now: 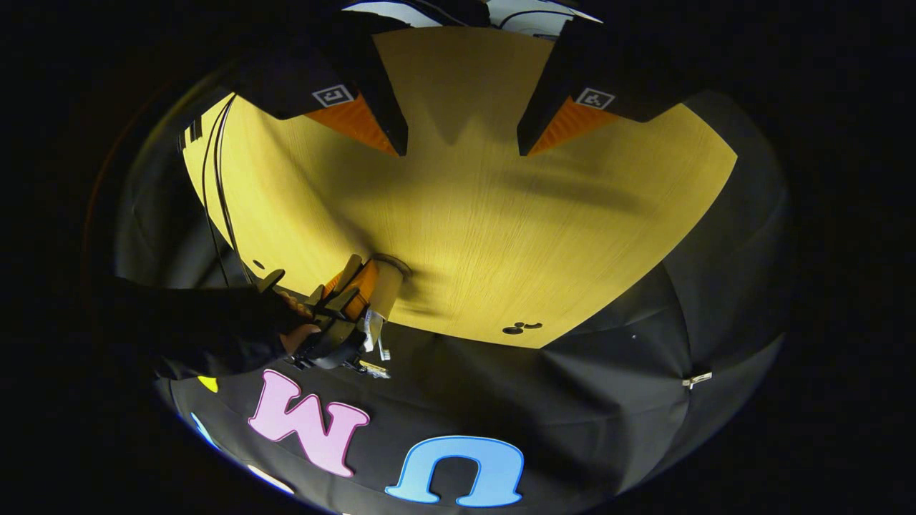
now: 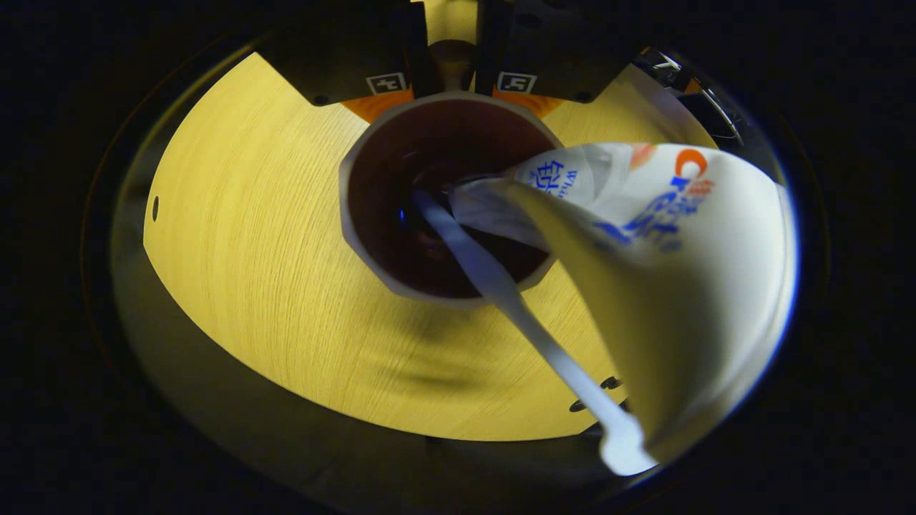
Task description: Put the toothbrush and toothpaste on the desktop into the cup, then pick up the cup and place it on the coaster on the desktop.
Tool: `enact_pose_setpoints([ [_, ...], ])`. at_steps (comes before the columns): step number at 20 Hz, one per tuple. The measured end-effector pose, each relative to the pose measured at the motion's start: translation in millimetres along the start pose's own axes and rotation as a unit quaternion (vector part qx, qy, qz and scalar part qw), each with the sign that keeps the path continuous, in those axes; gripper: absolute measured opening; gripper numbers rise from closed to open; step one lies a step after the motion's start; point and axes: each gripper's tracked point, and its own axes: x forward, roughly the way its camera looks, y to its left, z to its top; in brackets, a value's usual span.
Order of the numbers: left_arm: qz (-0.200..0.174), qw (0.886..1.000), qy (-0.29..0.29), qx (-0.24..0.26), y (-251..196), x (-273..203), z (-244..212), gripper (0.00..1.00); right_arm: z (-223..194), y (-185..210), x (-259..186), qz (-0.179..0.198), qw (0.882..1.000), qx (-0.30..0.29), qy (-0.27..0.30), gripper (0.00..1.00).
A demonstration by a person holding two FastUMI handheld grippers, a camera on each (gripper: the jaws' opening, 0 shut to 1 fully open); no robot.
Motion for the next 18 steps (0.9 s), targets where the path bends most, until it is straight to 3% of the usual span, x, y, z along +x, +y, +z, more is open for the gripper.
enact_pose_setpoints([
  [2,0.002,1.000,-0.001,0.003,3,-2,0,0.96,-1,2,0,0.004,1.000,0.000,0.002,0.32],
  [3,0.003,1.000,-0.001,0.004,4,-3,2,0.96,-4,5,-4,0.008,1.000,0.002,0.004,0.27],
  [5,0.003,1.000,-0.002,0.006,4,-5,4,0.96,-4,8,-9,0.017,1.000,0.004,0.002,0.38],
  [6,0.000,1.000,-0.003,0.009,2,-7,6,0.96,-4,6,-13,0.018,1.000,0.006,-0.001,0.58],
  [9,-0.008,1.000,-0.010,0.022,-8,-9,21,0.96,-6,-11,-33,0.012,0.999,0.022,-0.025,0.75],
  [10,-0.011,1.000,-0.015,0.025,-13,-11,26,0.96,-7,-15,-40,0.017,0.999,0.031,-0.034,0.99],
  [11,-0.013,0.999,-0.020,0.028,-18,-13,32,0.96,-9,-19,-53,0.022,0.998,0.040,-0.045,0.96],
  [18,-0.023,0.996,-0.056,0.063,-71,-25,82,0.96,-17,-43,-149,0.048,0.985,0.060,-0.155,0.99],
])
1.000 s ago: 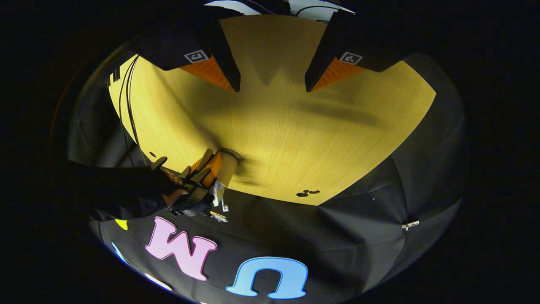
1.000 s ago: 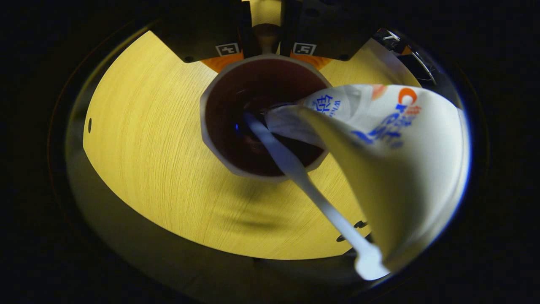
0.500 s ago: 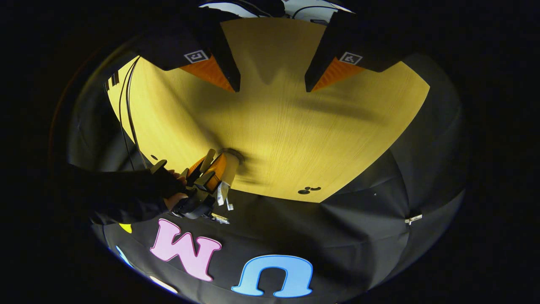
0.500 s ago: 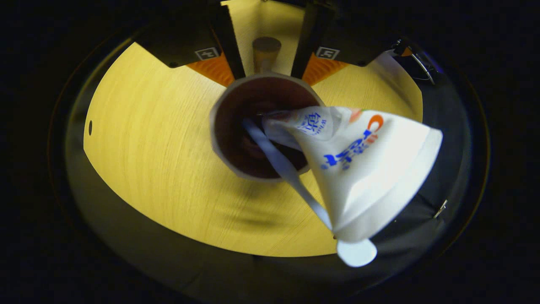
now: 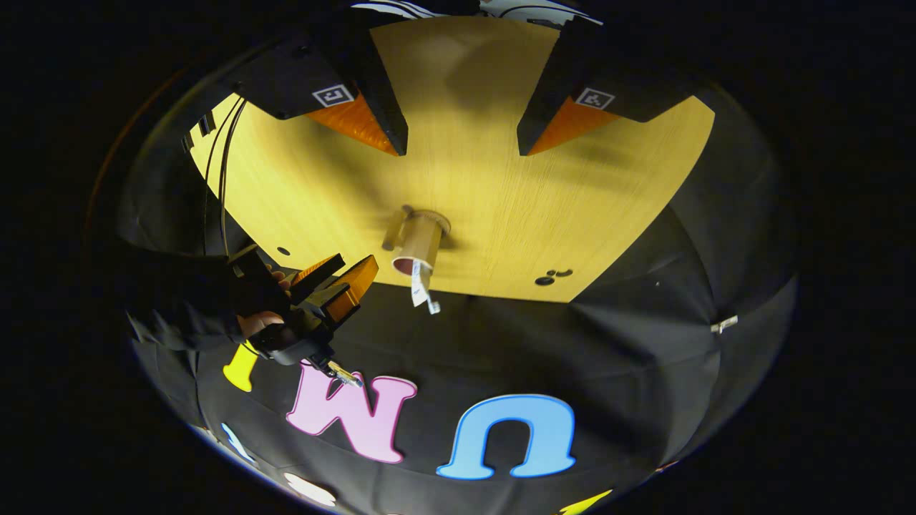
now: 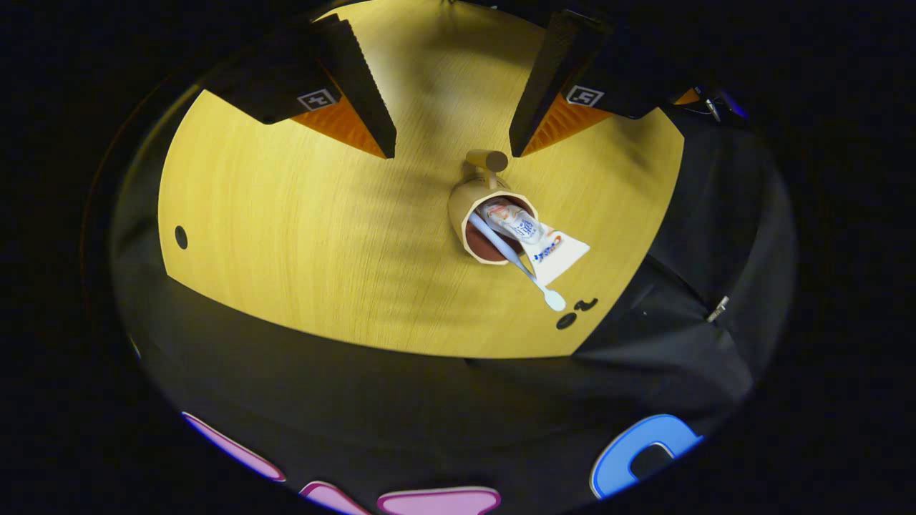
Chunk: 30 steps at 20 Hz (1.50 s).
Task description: Put the toothbrush and toothpaste on the desktop into the cup, then pick up the cup and place it on the coaster on the desktop.
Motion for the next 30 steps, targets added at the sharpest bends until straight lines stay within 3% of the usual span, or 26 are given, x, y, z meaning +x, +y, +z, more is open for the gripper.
enact_pose_setpoints([
  [6,0.008,0.997,-0.080,0.022,-54,-12,95,0.96,13,-17,-101,0.015,0.992,-0.020,-0.127,0.99],
  [9,0.020,0.991,-0.132,0.023,-77,-28,143,0.96,17,-31,-152,0.005,0.978,-0.046,-0.201,0.98],
  [12,0.016,0.980,-0.191,0.058,-103,-57,178,0.96,6,-32,-199,-0.006,0.966,-0.064,-0.252,0.99],
  [16,-0.001,0.965,-0.247,0.086,-122,-98,198,0.96,0,-17,-285,-0.036,0.921,-0.097,-0.377,0.98],
  [21,-0.019,0.947,-0.308,0.093,-131,-159,213,0.96,-21,14,-372,-0.060,0.859,-0.082,-0.502,0.98],
  [22,-0.019,0.945,-0.312,0.091,-128,-167,208,0.92,-29,16,-383,-0.070,0.850,-0.077,-0.516,0.98],
  [27,-0.039,0.950,-0.310,0.018,-115,-181,187,0.96,-78,39,-411,-0.093,0.812,-0.069,-0.572,0.98],
  [28,-0.044,0.950,-0.308,0.015,-113,-182,186,0.97,-89,41,-408,-0.095,0.811,-0.066,-0.573,0.98],
  [30,-0.047,0.949,-0.311,0.018,-116,-182,178,0.97,-111,50,-395,-0.093,0.822,-0.054,-0.559,0.98],
])
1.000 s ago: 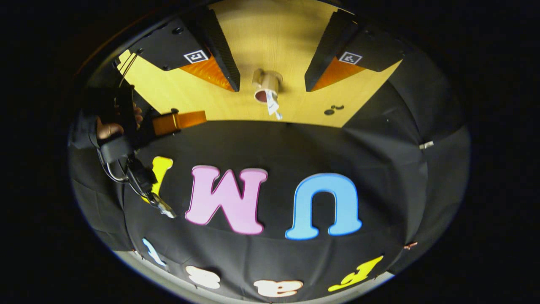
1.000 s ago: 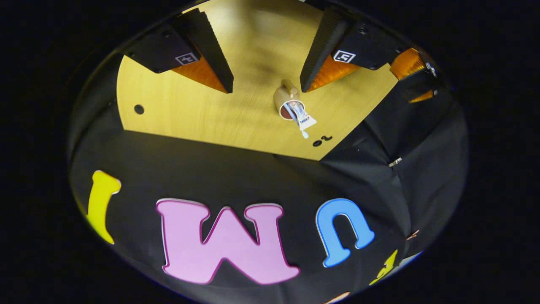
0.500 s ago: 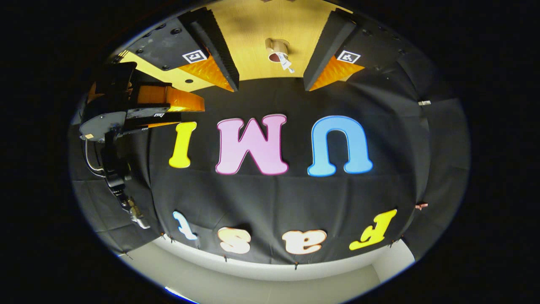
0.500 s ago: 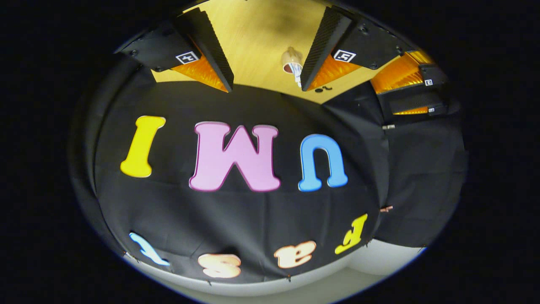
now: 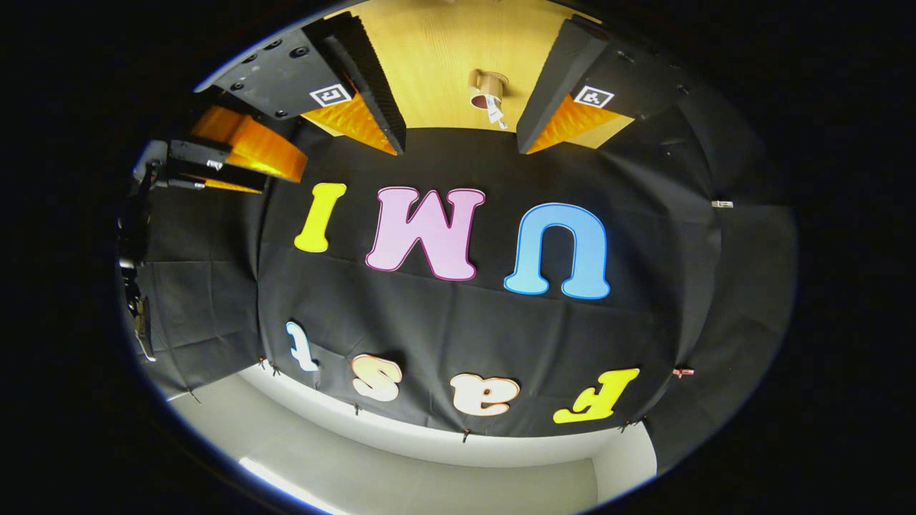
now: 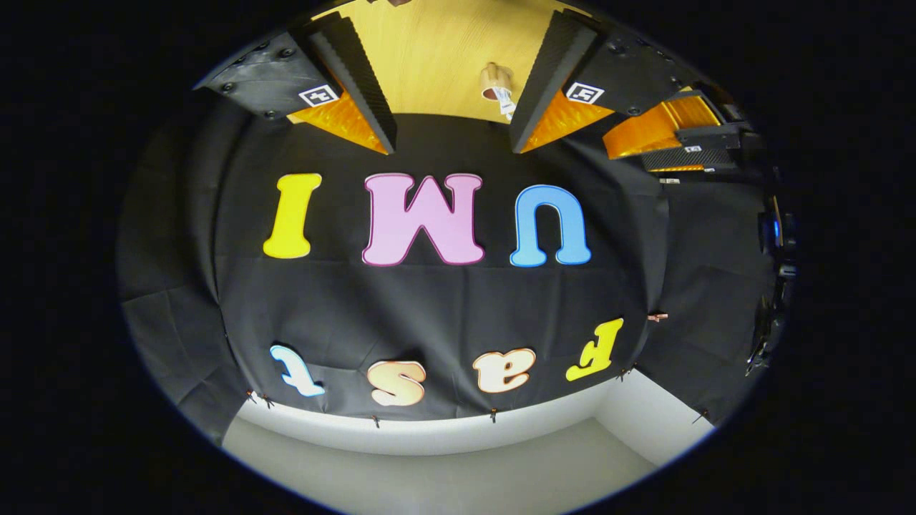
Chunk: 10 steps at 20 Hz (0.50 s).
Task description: Put the toothbrush and toothpaste on the desktop into the cup, then pick up the cup and place it on the coaster on the desktop.
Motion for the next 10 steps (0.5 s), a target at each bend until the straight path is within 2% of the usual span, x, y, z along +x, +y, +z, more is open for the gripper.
enact_pose_setpoints([
  [6,-0.012,1.000,-0.010,0.001,10,-3,-1,0.97,1,-13,-10,-0.051,0.999,-0.010,-0.015,0.98],
  [10,-0.014,1.000,0.005,-0.001,17,-4,-11,0.97,-15,-14,-12,-0.063,0.998,0.006,0.001,0.98],
])
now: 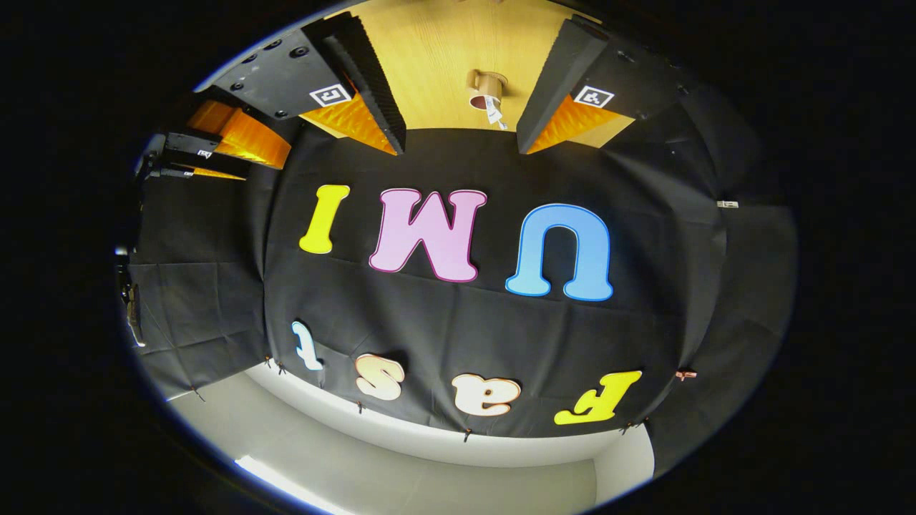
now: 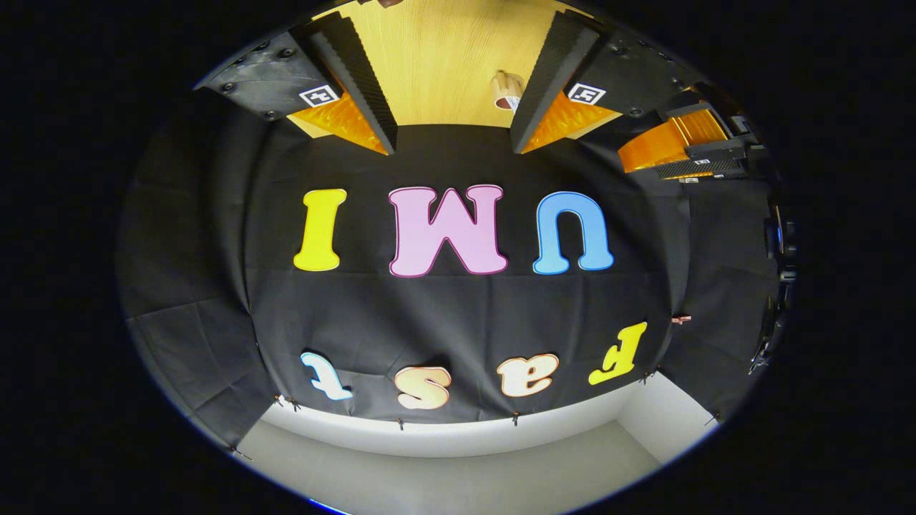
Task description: Put the toothbrush and toothpaste on the desktop into the cup, then pick up the cup and place it on the coaster on the desktop.
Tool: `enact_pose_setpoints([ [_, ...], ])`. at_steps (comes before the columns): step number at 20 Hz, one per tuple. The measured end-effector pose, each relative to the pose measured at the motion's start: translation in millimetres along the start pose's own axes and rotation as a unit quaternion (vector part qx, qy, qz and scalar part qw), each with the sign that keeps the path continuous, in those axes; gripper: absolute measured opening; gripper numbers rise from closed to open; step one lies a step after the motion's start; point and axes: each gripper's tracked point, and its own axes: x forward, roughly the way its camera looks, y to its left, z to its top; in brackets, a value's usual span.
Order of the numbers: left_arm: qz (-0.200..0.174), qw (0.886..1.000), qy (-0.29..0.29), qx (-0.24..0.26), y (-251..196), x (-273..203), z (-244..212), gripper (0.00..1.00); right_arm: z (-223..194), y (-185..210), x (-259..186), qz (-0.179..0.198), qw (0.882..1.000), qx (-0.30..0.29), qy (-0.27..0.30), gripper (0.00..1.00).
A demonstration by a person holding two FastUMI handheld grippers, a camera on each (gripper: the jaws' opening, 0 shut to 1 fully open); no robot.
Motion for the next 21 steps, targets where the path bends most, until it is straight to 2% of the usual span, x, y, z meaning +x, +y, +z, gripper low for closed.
enact_pose_setpoints([
  [6,-0.002,1.000,0.020,-0.004,6,-2,-15,0.97,-14,-1,1,-0.012,1.000,0.004,0.015,0.98],
  [7,-0.003,1.000,0.018,-0.005,7,-4,-16,0.92,-15,0,2,-0.012,1.000,0.003,0.013,0.99],
  [8,-0.003,1.000,0.017,-0.007,8,-4,-17,0.97,-17,1,2,-0.011,1.000,0.001,0.016,0.99],
  [9,-0.003,1.000,0.016,-0.009,9,-4,-17,0.97,-22,2,1,-0.010,1.000,-0.001,0.020,0.99],
  [15,0.005,0.999,-0.041,-0.003,23,-3,-4,0.97,-19,12,3,-0.002,1.000,-0.031,-0.001,0.99],
  [21,0.004,0.999,-0.032,-0.010,23,0,-11,0.97,-28,12,0,-0.006,0.999,-0.030,0.009,0.99],
])
